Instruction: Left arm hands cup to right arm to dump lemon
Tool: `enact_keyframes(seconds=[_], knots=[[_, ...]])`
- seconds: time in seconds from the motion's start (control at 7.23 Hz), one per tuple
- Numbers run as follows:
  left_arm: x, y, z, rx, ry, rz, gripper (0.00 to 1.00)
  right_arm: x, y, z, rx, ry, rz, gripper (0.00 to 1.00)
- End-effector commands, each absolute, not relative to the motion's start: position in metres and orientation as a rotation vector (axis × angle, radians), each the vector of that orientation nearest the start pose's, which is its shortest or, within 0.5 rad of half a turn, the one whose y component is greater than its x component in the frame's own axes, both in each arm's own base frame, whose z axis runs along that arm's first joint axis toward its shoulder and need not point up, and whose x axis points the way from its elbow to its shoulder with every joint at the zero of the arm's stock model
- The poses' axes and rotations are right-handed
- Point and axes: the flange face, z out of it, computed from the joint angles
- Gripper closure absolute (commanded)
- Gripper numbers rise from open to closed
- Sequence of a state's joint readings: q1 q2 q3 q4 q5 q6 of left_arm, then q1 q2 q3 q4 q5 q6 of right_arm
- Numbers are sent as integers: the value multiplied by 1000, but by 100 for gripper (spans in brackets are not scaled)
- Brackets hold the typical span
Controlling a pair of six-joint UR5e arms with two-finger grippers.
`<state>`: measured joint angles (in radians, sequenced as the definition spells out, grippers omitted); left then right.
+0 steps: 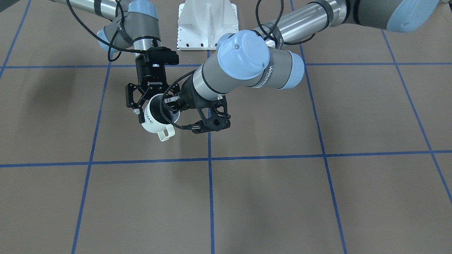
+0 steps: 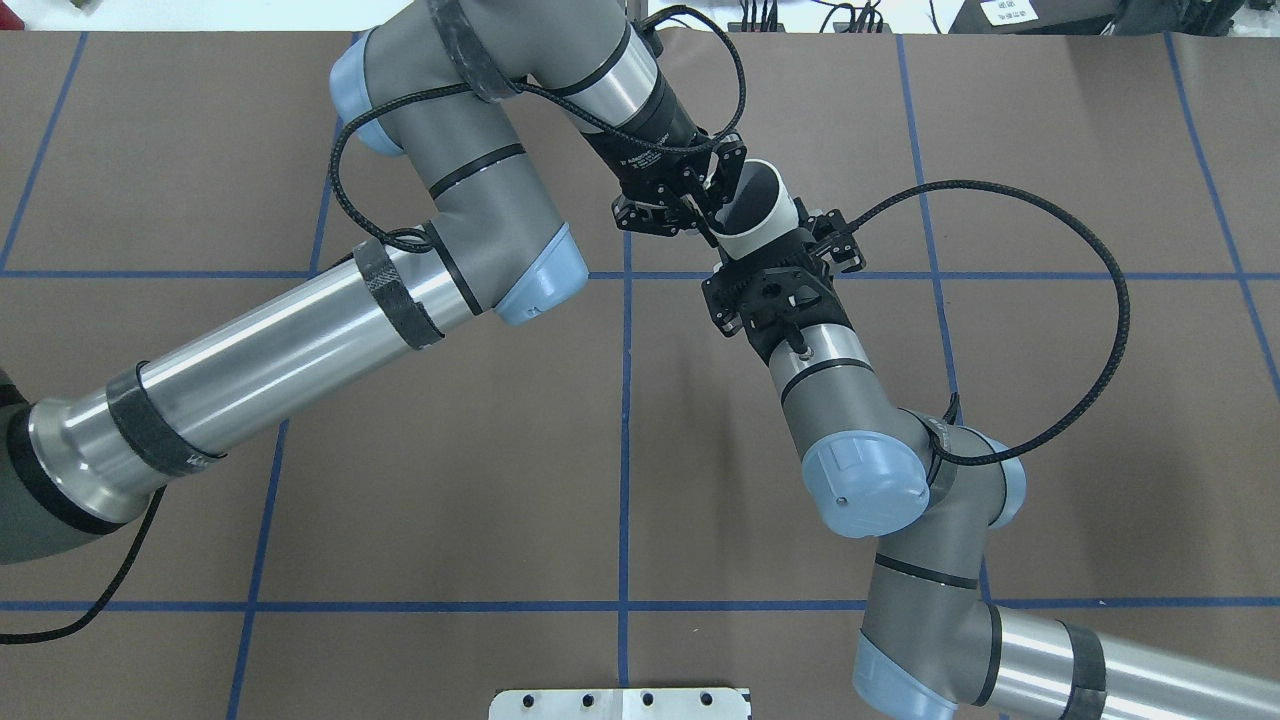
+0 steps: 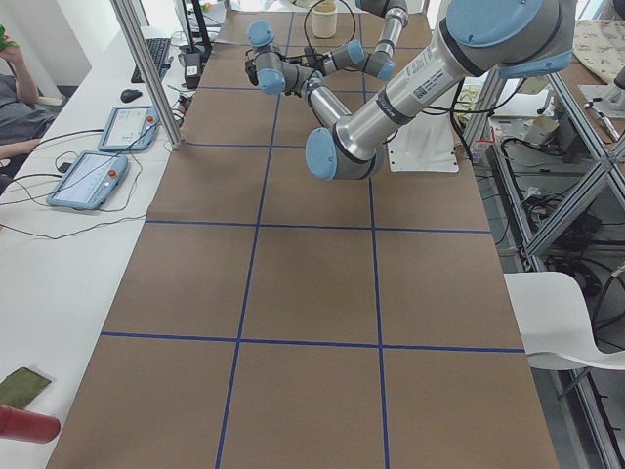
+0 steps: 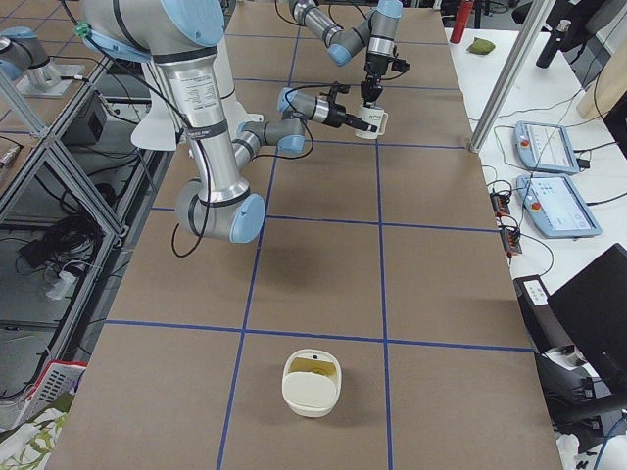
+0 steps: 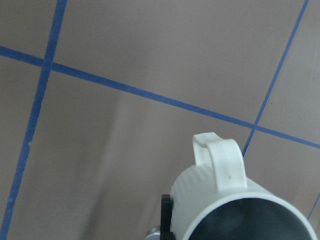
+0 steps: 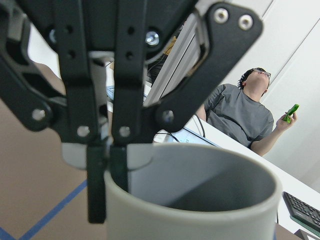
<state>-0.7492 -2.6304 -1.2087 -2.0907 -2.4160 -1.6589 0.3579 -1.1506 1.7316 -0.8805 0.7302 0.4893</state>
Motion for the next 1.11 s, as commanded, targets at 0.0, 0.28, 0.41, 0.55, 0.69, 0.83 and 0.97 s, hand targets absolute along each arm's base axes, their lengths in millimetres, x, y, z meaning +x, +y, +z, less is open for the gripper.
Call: enact_keyframes(seconds=[0.0, 0.28, 0.41, 0.55, 0.69, 0.83, 0.97], knots=[[521, -566, 47, -323, 1305, -198, 100, -483, -403, 259, 1310, -415, -71, 0], [515, -572, 48, -316, 1307, -207, 100, -484, -402, 261, 1308, -412, -74, 0], [491, -593, 49, -294, 1311, -239, 100, -483, -402, 263, 1307, -410, -76, 0], [472, -608, 50, -277, 1314, -263, 100, -484, -402, 265, 1305, -408, -78, 0], [451, -626, 52, -258, 1316, -292, 100, -483, -402, 266, 1305, -406, -78, 0], [427, -642, 55, -251, 1320, -317, 100, -483, -402, 266, 1305, -407, -78, 0], [398, -661, 64, -248, 1319, -345, 100, -483, -402, 263, 1305, -412, -78, 0]])
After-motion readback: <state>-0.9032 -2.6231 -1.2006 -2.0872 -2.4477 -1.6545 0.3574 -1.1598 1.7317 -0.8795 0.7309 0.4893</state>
